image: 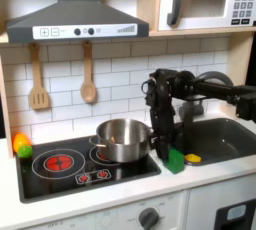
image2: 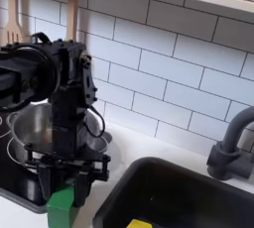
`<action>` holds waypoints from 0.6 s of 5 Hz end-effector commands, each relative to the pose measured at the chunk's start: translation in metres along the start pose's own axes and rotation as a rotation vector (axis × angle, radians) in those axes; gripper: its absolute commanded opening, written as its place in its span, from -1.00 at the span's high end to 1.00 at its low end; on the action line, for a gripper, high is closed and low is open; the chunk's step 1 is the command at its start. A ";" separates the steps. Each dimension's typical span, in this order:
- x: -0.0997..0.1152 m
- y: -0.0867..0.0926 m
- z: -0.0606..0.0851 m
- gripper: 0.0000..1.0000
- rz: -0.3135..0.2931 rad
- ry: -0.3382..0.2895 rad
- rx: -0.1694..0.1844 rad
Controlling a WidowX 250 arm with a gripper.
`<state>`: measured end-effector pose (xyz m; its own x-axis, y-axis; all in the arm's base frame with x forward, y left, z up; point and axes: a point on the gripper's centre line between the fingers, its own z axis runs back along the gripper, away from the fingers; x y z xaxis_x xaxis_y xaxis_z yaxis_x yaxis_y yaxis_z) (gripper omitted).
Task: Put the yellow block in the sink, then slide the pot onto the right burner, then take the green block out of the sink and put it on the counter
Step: 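Take the green block out of the sink and put it on the counter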
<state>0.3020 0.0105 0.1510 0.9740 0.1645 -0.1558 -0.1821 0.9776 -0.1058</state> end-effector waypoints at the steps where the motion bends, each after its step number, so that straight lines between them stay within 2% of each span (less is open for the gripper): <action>1: 0.002 -0.006 -0.001 1.00 0.015 0.000 0.003; 2: 0.004 -0.007 -0.001 1.00 0.030 -0.007 0.006; 3: 0.004 -0.012 0.003 -1.00 0.014 -0.014 0.018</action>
<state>0.3089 -0.0018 0.1579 0.9752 0.1763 -0.1336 -0.1894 0.9775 -0.0931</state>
